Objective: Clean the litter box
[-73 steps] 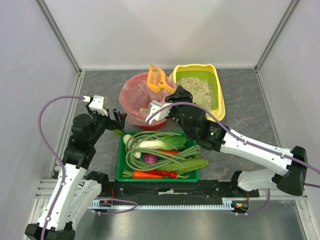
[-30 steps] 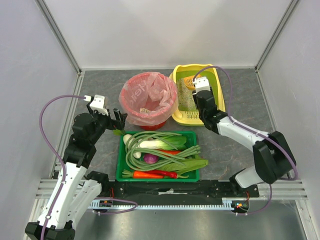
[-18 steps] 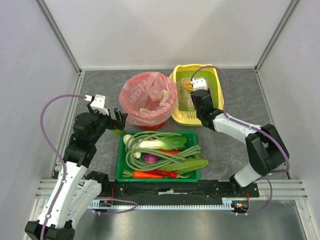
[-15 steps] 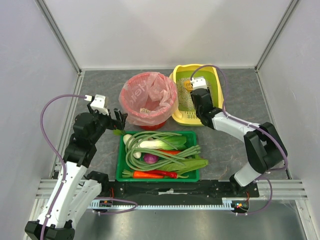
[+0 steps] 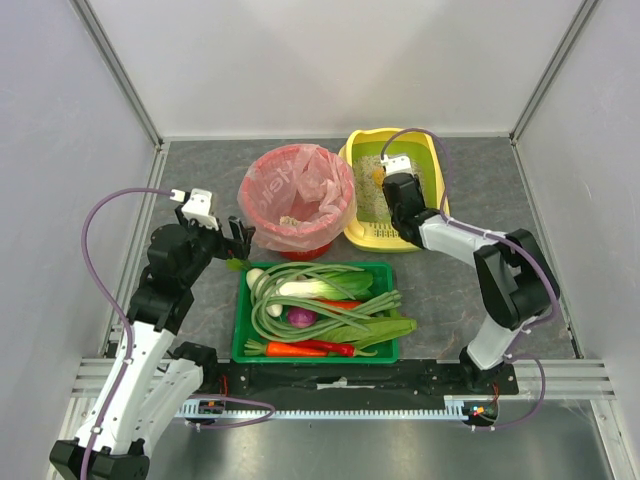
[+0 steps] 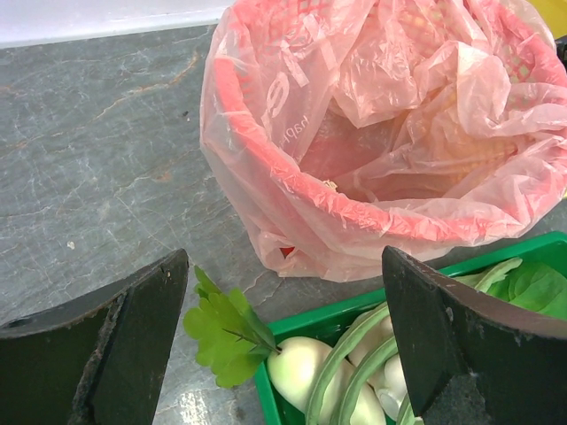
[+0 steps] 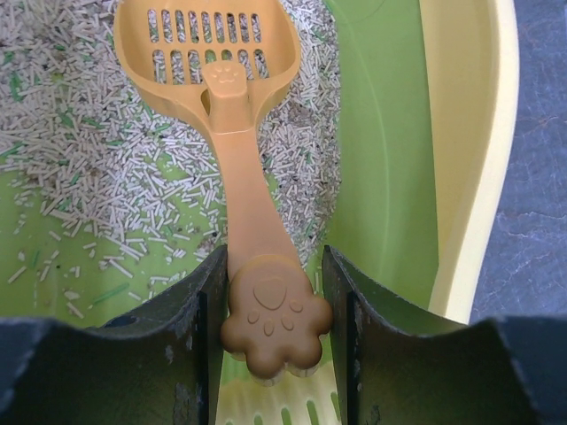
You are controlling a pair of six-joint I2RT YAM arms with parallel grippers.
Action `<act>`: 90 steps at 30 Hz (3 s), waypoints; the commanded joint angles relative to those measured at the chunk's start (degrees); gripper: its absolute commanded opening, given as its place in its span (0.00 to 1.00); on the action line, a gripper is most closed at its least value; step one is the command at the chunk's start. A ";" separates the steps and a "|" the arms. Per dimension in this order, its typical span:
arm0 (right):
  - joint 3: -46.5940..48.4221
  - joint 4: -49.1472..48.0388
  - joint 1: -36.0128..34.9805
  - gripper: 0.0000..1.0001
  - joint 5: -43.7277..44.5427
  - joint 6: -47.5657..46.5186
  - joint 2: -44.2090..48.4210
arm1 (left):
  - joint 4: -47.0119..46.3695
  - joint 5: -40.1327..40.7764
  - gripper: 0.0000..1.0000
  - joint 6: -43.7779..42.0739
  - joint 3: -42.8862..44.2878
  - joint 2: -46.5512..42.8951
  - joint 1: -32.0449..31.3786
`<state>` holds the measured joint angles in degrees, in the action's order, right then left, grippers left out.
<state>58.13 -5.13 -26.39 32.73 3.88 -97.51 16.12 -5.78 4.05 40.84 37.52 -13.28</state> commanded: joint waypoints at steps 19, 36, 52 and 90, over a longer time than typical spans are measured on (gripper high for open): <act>-3.71 -23.08 2.05 0.00 -4.87 -3.35 -3.83 | -2.41 2.79 0.96 -3.00 -0.76 1.77 -0.08; -14.70 -33.46 1.70 0.00 -5.05 -7.48 5.93 | -2.32 2.70 0.96 -3.00 -0.67 1.07 -0.08; -18.85 -24.43 -0.33 0.00 -3.82 -4.76 19.82 | -2.50 0.69 0.96 -2.39 -0.59 0.45 -0.08; -17.36 -12.19 -2.08 0.00 -3.61 0.96 21.93 | -2.58 0.24 0.96 -2.21 -0.67 -0.87 -0.08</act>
<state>36.95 -16.82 -29.36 30.83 4.89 -76.03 16.10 -4.75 3.27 40.18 36.91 -13.28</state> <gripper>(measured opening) 0.502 0.960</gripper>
